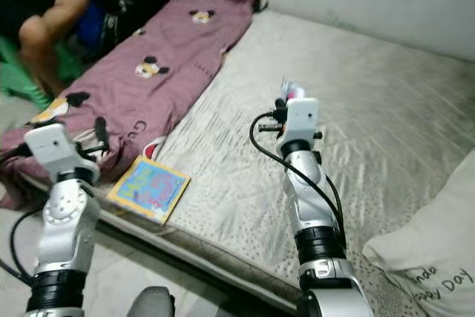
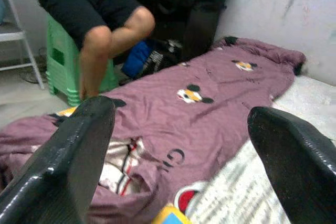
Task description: Clean up the room
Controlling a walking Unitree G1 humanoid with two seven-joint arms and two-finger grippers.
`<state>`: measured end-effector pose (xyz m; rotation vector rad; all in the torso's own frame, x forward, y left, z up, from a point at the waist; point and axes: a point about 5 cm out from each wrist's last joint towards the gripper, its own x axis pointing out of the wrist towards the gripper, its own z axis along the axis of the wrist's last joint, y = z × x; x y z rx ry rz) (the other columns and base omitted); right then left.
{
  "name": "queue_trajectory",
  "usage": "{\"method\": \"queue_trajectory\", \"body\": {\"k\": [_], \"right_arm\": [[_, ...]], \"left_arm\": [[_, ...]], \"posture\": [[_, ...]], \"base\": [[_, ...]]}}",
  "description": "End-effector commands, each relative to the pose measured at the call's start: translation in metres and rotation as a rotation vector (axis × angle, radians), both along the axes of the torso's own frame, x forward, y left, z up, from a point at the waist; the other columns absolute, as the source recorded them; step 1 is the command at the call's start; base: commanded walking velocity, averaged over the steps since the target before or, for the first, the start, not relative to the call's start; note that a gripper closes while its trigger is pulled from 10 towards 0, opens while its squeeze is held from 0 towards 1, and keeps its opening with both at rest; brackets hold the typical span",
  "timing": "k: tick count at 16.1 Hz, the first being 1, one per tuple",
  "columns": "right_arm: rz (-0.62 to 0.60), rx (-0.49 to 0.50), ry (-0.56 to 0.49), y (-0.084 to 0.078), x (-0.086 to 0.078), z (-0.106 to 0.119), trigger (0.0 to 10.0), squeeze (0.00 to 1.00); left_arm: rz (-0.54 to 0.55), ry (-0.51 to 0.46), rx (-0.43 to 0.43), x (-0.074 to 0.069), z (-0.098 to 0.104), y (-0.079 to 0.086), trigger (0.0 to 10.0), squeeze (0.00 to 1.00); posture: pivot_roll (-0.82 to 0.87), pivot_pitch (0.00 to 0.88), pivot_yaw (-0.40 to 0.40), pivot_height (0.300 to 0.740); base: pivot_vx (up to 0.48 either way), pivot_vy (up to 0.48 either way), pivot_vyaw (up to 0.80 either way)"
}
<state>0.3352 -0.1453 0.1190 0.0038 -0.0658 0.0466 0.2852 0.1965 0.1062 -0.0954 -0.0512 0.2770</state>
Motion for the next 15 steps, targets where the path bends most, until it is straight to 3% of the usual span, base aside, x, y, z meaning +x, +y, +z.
{"method": "queue_trajectory", "body": {"k": [1, 5, 8, 12, 15], "right_arm": [[-0.006, 0.001, -0.002, -0.001, 0.001, 0.000, 10.0, 0.00], [-0.006, 0.026, 0.010, 0.003, 0.003, -0.007, 10.0, 0.00], [-0.011, 0.010, 0.016, -0.003, -0.001, -0.012, 10.0, 0.00], [-0.044, -0.022, 0.014, -0.018, -0.004, -0.014, 10.0, 0.00], [-0.087, 0.003, -0.010, -0.022, -0.009, -0.008, 10.0, 0.00]], "left_arm": [[-0.041, -0.007, 0.005, 0.006, 0.001, -0.007, 10.0, 0.00], [-0.079, -0.008, 0.028, 0.023, 0.003, -0.016, 10.0, 0.00], [-0.078, -0.020, 0.026, 0.027, 0.004, -0.013, 10.0, 0.00], [-0.069, 0.005, -0.011, 0.017, -0.009, -0.009, 10.0, 0.00], [-0.139, 0.040, -0.003, 0.012, -0.016, -0.023, 10.0, 0.00]], "posture": [[-0.02, 0.000, 0.009, 0.740], [-0.04, 0.000, 0.031, 0.740], [-0.03, 0.000, 0.007, 0.740], [-0.06, 0.000, 0.012, 0.740], [-0.11, 0.000, 0.071, 0.740]], "base": [[0.000, 0.000, 0.00], [0.000, 0.000, 0.00], [0.000, 0.000, 0.00], [0.000, 0.000, -0.80], [0.000, 0.000, -0.80]]}}
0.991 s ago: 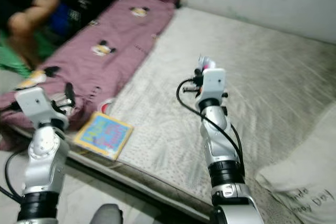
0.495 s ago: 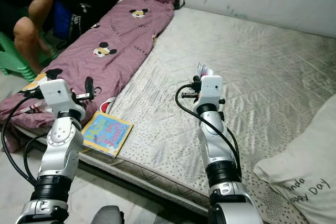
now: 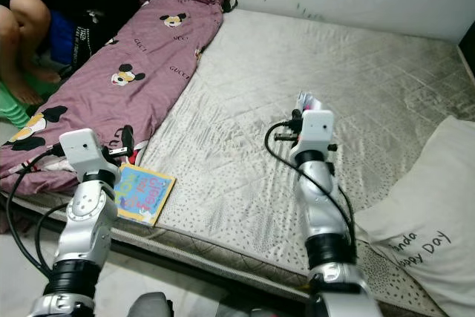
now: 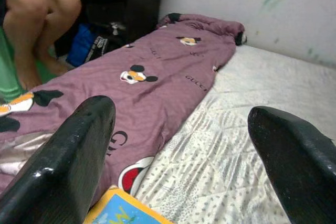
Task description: Clean up the room
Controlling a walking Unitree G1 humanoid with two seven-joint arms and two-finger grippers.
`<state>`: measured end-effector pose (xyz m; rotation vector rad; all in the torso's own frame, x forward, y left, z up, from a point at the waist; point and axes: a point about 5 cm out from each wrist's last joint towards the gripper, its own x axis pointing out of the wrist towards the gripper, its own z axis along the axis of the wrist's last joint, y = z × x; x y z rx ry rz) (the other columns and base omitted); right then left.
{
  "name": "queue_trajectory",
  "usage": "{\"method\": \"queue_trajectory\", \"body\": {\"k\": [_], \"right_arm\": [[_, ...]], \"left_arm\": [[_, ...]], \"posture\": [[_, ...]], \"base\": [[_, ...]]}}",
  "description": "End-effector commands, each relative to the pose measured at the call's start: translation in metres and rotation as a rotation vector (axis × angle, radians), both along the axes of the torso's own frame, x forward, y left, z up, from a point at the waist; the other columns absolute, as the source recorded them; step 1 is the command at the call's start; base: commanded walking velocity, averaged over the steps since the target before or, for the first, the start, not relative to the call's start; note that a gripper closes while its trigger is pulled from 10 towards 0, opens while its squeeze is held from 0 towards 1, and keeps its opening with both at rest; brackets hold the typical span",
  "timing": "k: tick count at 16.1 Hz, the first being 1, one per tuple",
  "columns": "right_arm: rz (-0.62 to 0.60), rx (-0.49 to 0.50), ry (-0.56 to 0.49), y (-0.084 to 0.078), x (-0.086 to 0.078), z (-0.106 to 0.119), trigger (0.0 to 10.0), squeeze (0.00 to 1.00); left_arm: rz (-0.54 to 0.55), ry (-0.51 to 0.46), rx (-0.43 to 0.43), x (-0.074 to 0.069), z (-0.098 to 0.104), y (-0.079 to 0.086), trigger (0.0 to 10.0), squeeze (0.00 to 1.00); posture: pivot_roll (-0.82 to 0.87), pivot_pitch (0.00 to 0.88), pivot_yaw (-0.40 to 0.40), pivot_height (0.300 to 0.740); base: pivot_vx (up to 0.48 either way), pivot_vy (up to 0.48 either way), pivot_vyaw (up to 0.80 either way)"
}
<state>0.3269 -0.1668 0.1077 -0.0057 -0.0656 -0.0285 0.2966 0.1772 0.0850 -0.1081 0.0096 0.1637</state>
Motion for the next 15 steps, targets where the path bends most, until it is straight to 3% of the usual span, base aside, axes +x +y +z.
{"method": "queue_trajectory", "body": {"k": [1, 3, 6, 10, 15], "right_arm": [[-0.017, 0.015, -0.019, -0.001, -0.002, 0.007, 10.0, 0.00], [-0.059, 0.058, -0.036, -0.002, -0.007, 0.014, 10.0, 0.00], [-0.014, 0.069, -0.040, 0.005, -0.015, 0.019, 10.0, 0.00], [0.028, 0.071, -0.032, 0.012, -0.015, 0.028, 10.0, 0.00], [0.054, 0.066, -0.018, 0.014, -0.012, 0.033, 10.0, 0.00]], "left_arm": [[-0.047, -0.020, 0.016, 0.001, 0.009, -0.006, 10.0, 0.00], [-0.090, -0.029, 0.014, -0.001, 0.018, -0.008, 10.0, 0.00], [-0.065, -0.045, -0.028, -0.001, 0.030, -0.003, 10.0, 0.00], [-0.103, -0.057, -0.030, -0.004, 0.039, -0.009, 10.0, 0.00], [-0.105, -0.055, -0.043, -0.002, 0.042, -0.008, 10.0, 0.00]], "posture": [[-0.11, 0.000, 0.083, 0.740], [-0.11, 0.000, 0.087, 0.740], [-0.09, 0.000, 0.061, 0.740], [-0.07, 0.000, 0.022, 0.740], [-0.07, 0.000, 0.005, 0.740]], "base": [[0.000, 0.000, -0.80], [0.000, 0.000, -0.80], [0.000, 0.000, -0.80], [0.000, 0.000, -0.31], [0.000, 0.000, -0.80]]}}
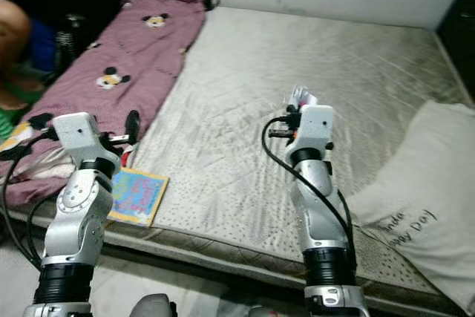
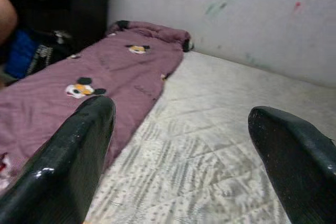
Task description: Clean up the room
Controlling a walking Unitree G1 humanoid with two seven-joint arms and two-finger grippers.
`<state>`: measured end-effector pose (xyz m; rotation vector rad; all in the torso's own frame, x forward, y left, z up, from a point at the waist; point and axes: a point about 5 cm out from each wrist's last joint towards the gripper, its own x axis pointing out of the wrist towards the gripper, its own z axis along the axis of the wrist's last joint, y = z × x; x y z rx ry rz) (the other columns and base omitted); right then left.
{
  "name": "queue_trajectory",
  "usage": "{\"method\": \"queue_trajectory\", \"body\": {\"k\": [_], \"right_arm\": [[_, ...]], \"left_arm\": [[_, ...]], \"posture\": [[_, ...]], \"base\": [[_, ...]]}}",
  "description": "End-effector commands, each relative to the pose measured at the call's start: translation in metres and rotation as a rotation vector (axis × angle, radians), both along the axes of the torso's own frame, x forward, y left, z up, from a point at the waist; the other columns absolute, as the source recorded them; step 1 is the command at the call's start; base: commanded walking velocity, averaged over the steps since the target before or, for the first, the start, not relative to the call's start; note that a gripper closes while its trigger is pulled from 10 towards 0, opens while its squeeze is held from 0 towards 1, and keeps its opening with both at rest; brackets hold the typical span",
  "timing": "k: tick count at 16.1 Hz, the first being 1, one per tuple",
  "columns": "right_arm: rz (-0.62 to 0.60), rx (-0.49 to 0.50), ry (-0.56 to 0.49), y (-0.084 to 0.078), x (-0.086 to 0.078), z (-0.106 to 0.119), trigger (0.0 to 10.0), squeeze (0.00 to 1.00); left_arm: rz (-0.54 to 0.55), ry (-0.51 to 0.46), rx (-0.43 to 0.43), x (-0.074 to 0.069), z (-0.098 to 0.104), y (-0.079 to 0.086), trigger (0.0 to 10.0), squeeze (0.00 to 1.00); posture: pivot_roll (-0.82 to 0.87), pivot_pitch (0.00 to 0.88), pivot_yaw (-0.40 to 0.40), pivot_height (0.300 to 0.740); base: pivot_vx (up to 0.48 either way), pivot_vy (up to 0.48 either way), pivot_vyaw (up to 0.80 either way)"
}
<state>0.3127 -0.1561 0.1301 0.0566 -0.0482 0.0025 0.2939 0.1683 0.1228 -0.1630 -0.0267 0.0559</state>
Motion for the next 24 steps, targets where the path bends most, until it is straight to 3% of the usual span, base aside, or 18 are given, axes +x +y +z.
{"method": "queue_trajectory", "body": {"k": [1, 11, 15, 16, 21, 24], "right_arm": [[0.018, 0.006, -0.029, 0.002, 0.002, 0.011, 10.0, 0.00], [0.116, 0.019, -0.017, 0.013, 0.004, 0.017, 10.0, 0.00], [0.147, -0.042, -0.047, 0.014, 0.003, 0.020, 10.0, 0.00], [0.163, -0.082, -0.056, 0.016, 0.003, 0.022, 10.0, 0.00], [0.158, -0.060, -0.045, 0.017, 0.004, 0.021, 10.0, 0.00], [0.147, -0.026, -0.048, 0.015, 0.004, 0.021, 10.0, 0.00]], "left_arm": [[0.001, -0.005, 0.003, 0.000, 0.004, 0.000, 10.0, 0.00], [0.010, -0.008, 0.018, 0.000, 0.006, -0.004, 10.0, 0.00], [0.009, 0.000, 0.007, -0.001, 0.004, -0.006, 10.0, 0.00], [0.009, 0.001, 0.005, -0.001, 0.004, -0.006, 10.0, 0.00], [0.017, 0.005, -0.002, -0.001, 0.004, -0.006, 10.0, 0.00], [0.022, 0.007, -0.010, 0.000, 0.004, -0.005, 10.0, 0.00]], "posture": [[-0.08, 0.000, 0.002, 0.740], [-0.08, 0.000, -0.011, 0.740], [-0.09, 0.000, -0.015, 0.740], [-0.09, 0.000, -0.016, 0.740], [-0.09, 0.000, -0.019, 0.740], [-0.09, 0.000, -0.018, 0.740]], "base": [[0.000, 0.000, -0.80], [0.000, 0.000, -0.24], [0.000, 0.000, -0.40], [0.000, 0.000, 0.79], [0.000, 0.000, 0.80], [0.000, 0.000, 0.18]]}}
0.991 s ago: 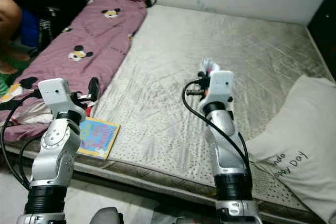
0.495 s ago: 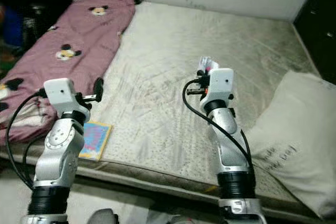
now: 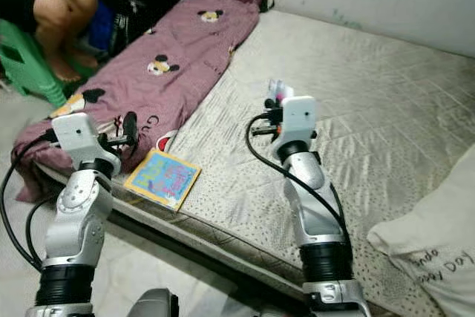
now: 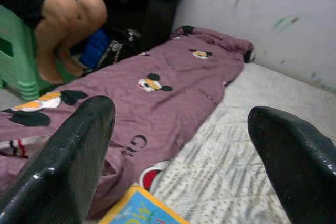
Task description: Clean up the room
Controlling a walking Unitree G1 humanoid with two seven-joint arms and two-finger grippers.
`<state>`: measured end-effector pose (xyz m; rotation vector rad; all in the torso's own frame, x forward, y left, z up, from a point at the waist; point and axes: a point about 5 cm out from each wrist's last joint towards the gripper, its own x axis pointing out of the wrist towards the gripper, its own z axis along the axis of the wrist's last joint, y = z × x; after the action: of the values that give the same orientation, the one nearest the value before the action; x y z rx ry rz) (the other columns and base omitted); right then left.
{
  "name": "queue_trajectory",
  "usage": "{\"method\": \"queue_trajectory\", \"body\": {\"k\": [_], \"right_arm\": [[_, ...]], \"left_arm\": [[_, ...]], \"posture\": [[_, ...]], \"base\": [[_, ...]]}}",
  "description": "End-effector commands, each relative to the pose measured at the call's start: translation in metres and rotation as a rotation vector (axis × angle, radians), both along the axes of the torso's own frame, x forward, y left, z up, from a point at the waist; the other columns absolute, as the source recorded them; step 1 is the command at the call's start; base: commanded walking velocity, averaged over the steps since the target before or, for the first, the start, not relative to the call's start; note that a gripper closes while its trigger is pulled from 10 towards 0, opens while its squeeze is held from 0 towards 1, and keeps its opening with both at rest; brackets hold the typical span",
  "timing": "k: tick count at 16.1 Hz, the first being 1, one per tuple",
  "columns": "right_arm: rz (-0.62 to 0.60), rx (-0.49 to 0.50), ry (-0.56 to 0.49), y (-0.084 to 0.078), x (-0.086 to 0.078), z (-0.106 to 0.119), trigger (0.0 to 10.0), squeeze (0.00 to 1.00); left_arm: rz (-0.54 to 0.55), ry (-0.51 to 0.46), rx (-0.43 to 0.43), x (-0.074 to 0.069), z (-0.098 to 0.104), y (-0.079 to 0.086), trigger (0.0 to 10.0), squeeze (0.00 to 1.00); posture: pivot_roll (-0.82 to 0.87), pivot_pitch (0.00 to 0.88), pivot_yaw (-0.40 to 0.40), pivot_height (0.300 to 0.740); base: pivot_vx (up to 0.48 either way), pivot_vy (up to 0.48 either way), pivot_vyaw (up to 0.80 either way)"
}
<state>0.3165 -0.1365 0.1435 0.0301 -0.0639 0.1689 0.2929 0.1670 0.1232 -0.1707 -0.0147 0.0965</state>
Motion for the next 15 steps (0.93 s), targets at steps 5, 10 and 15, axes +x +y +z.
{"method": "queue_trajectory", "body": {"k": [5, 10, 15], "right_arm": [[-0.021, 0.013, -0.023, -0.0045, 0.0011, 0.0073, 10.0, 0.00], [-0.031, 0.029, 0.003, -0.0057, 0.0022, 0.0045, 10.0, 0.00], [-0.038, 0.042, 0.005, -0.0064, 0.0020, 0.0045, 10.0, 0.00]], "left_arm": [[-0.014, -0.005, -0.012, 0.0011, 0.0025, -0.0029, 10.0, 0.00], [-0.013, -0.007, -0.029, 0.0013, 0.0026, -0.0022, 10.0, 0.00], [-0.019, -0.007, -0.034, 0.0015, 0.0027, -0.0019, 10.0, 0.00]], "posture": [[-0.09, 0.000, -0.016, 0.740], [-0.09, 0.000, -0.016, 0.740], [-0.09, 0.000, -0.012, 0.740]], "base": [[0.000, 0.000, 0.00], [0.000, 0.049, -0.74], [0.000, 0.268, -0.80]]}}
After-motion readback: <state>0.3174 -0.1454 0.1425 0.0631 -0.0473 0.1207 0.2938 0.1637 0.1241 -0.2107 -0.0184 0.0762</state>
